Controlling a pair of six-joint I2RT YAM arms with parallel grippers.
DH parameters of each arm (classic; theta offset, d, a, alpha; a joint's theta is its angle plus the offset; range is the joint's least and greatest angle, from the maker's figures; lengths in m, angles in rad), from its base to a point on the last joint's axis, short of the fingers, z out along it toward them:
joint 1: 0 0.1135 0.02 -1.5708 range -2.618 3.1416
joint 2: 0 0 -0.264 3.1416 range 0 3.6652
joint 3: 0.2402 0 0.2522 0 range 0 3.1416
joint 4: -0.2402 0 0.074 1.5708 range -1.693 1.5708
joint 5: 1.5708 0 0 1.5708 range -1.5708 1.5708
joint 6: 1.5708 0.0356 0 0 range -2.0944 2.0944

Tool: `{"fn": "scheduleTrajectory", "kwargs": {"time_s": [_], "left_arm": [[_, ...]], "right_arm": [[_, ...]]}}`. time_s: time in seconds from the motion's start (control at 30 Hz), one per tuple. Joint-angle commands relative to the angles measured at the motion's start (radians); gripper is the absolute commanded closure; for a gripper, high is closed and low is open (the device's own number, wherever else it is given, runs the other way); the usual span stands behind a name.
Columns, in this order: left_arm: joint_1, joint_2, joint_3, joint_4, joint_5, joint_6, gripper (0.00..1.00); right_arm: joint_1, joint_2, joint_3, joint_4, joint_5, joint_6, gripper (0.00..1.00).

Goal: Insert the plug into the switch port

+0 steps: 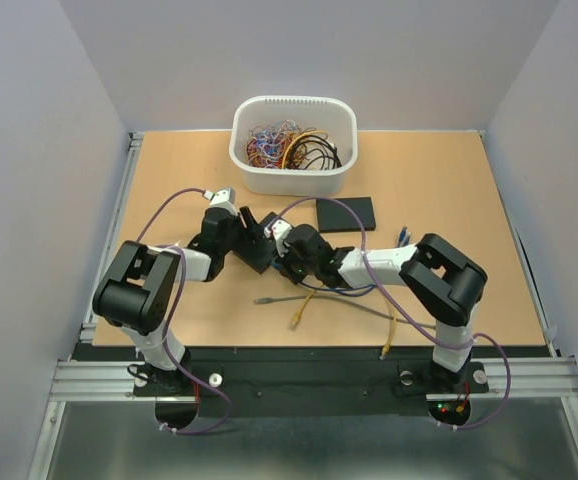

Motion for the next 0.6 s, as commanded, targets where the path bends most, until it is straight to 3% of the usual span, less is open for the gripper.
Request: {"fn": "scheduleTrajectory", "kwargs": {"time_s": [0.0,0.27,0.57], "left_arm": [[-0.128,0.01,-0.064,-0.167,0.148,-0.117,0.32],[-0.193,0.03,-0.09,-0.13,0.131,-0.151,0.33],[-0.104,0.014,-0.046,-0.199,0.111,-0.07,0.3]], "right_arm": [[-0.003,0.083,0.113,0.135,-0.032,0.026,1.0],[-0.001,0.115,0.24,0.098,-0.089,0.024,1.0],[0.042,0.165,0.216,0.094,-0.127,0.075,0.99]]}}
